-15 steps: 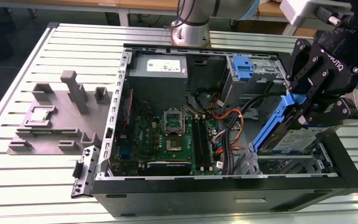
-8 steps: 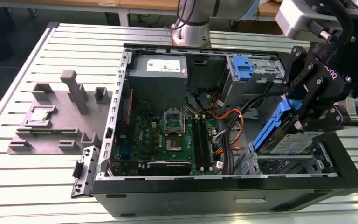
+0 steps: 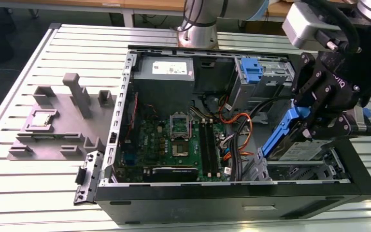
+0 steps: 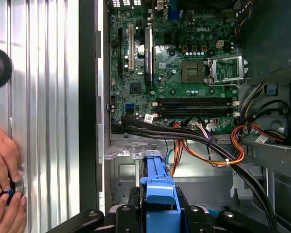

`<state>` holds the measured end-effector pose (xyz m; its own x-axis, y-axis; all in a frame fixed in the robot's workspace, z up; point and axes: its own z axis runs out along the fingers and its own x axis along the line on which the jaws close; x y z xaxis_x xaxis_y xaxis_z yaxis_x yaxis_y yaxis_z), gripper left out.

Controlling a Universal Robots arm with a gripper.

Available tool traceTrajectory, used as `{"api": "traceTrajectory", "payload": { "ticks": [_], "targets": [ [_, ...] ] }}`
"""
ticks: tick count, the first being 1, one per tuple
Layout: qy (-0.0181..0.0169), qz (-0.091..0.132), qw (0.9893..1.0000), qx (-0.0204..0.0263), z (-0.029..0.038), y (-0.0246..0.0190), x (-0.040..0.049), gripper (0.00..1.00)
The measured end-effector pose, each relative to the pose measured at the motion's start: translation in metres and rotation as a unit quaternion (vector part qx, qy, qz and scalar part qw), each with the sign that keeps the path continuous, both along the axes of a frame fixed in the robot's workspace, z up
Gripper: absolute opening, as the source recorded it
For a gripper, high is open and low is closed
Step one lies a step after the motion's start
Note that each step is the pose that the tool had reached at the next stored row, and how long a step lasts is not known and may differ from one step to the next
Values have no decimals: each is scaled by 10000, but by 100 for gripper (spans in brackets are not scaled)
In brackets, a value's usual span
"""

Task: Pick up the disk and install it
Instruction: 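Insert the disk into the insertion slot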

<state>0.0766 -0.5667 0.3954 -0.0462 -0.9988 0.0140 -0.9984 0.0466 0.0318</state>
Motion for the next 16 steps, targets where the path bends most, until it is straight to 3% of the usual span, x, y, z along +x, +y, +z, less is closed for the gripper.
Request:
{"api": "traceTrajectory", "payload": {
  "ticks": [16],
  "targets": [
    [0,0,10000,0,-205,-16,0,37]
  ]
}}
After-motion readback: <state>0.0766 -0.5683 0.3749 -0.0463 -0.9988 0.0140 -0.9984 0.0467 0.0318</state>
